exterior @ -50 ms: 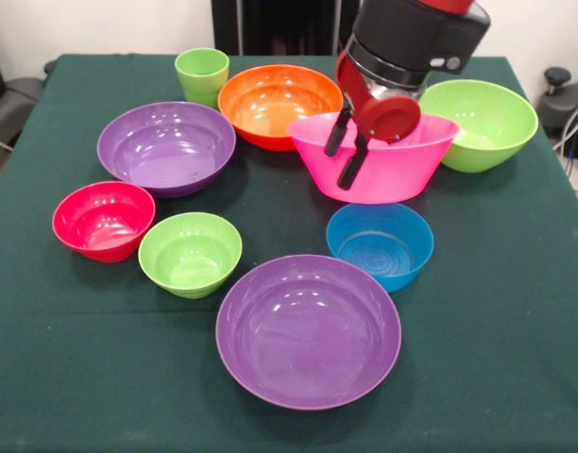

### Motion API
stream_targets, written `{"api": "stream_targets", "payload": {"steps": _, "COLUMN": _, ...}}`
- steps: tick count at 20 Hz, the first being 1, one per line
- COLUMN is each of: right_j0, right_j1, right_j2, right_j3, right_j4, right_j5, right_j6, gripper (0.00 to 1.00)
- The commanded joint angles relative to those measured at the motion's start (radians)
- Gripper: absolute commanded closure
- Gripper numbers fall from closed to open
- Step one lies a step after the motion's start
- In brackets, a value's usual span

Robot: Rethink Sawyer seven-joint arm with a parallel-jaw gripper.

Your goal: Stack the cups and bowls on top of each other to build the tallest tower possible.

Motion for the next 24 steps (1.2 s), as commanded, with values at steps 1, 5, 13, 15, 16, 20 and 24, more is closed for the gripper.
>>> {"api": "stream_targets", "payload": {"steps": 1, "right_j0": 0.04, "right_j1": 0.091, "right_j2": 0.073, "right_j3": -0.117, "right_j4": 0.023, "right_j5": 0.076, "right_j6": 0.264, "gripper": 0.0}}
{"api": "stream_targets", "payload": {"steps": 5, "right_j0": 0.056, "right_j1": 0.115, "right_j2": 0.056, "right_j3": -0.138, "right_j4": 0.036, "right_j5": 0.088, "right_j6": 0.29, "gripper": 0.0}}
{"api": "stream_targets", "payload": {"steps": 13, "right_j0": 0.08, "right_j1": 0.067, "right_j2": 0.029, "right_j3": -0.118, "right_j4": 0.028, "right_j5": 0.143, "right_j6": 0.275, "gripper": 0.0}}
{"api": "stream_targets", "payload": {"steps": 15, "right_j0": 0.077, "right_j1": 0.035, "right_j2": 0.022, "right_j3": -0.101, "right_j4": 0.017, "right_j5": 0.166, "right_j6": 0.257, "gripper": 0.0}}
{"api": "stream_targets", "payload": {"steps": 16, "right_j0": 0.077, "right_j1": 0.02, "right_j2": 0.022, "right_j3": -0.086, "right_j4": 0.013, "right_j5": 0.166, "right_j6": 0.248, "gripper": 0.0}}
{"api": "stream_targets", "payload": {"steps": 20, "right_j0": 0.084, "right_j1": -0.021, "right_j2": 0.032, "right_j3": -0.029, "right_j4": 0.01, "right_j5": 0.155, "right_j6": 0.237, "gripper": 0.0}}
{"api": "stream_targets", "payload": {"steps": 24, "right_j0": 0.105, "right_j1": -0.042, "right_j2": 0.04, "right_j3": 0.018, "right_j4": 0.026, "right_j5": 0.133, "right_j6": 0.27, "gripper": 0.0}}
